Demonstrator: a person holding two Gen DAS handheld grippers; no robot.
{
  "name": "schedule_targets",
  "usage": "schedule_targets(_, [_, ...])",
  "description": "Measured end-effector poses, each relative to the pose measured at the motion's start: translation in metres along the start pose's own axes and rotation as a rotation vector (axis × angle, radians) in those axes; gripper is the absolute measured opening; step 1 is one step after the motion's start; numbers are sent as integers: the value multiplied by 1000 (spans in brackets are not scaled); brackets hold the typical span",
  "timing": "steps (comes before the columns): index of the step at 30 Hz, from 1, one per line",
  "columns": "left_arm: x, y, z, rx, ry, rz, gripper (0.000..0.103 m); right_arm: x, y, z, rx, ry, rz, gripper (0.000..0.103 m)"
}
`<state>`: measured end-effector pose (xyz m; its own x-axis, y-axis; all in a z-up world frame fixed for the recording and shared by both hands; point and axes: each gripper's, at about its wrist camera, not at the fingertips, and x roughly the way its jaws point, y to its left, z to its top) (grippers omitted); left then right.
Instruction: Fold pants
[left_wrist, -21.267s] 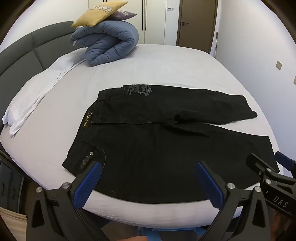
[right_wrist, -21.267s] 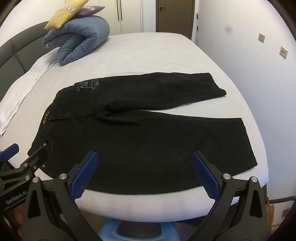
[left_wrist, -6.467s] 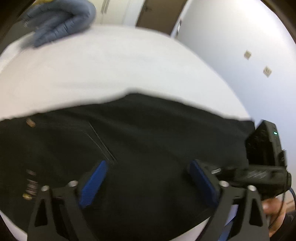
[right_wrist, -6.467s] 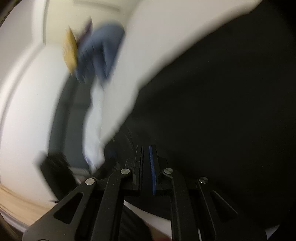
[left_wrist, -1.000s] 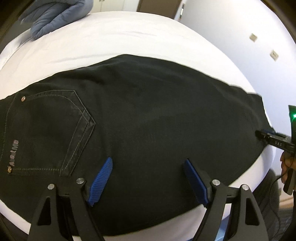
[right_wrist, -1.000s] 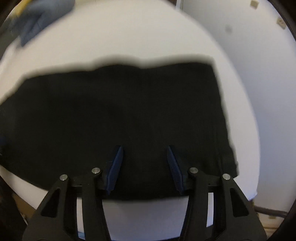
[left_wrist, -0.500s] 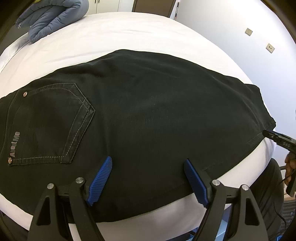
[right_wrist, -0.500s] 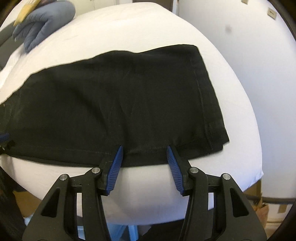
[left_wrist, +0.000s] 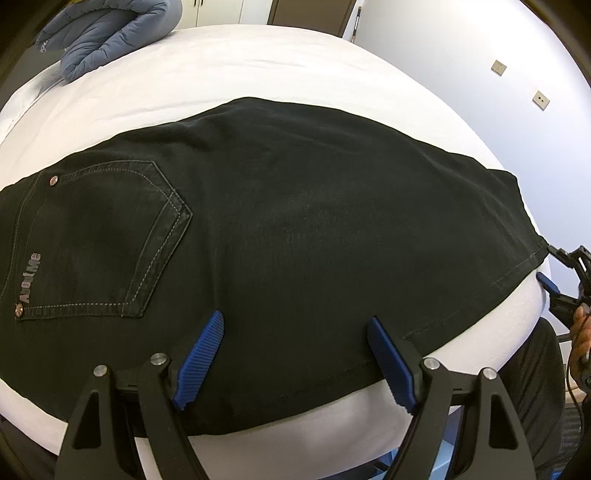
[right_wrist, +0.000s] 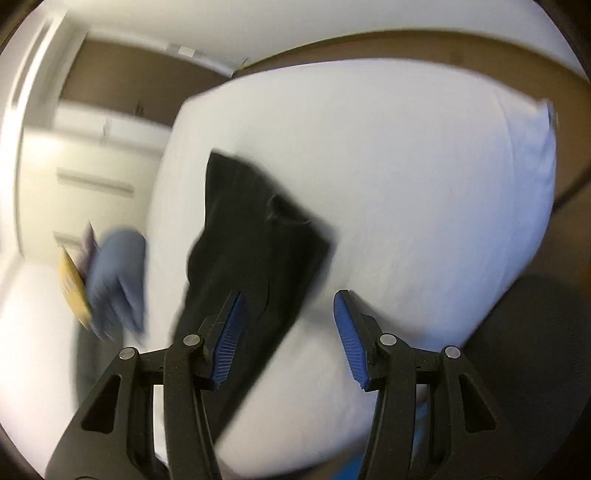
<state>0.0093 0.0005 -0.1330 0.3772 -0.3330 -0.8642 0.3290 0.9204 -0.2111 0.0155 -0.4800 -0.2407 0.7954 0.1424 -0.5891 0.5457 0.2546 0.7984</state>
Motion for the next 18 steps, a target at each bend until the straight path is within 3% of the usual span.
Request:
schedule_targets(2, [1,0,0,0,1,2,81,3,-9,2,66,-13,81,49])
schedule_targets(7, [0,1,2,-1,5,-2,82,16,-17,7,138,-49,165,48])
schedule_targets(13, [1,2,1,1,4,2,82,27,-21,2,177,-76,214,48])
schedule_targets(18, [1,2,1,1,7,2,82,21,-21,-6,202,-92,199,46])
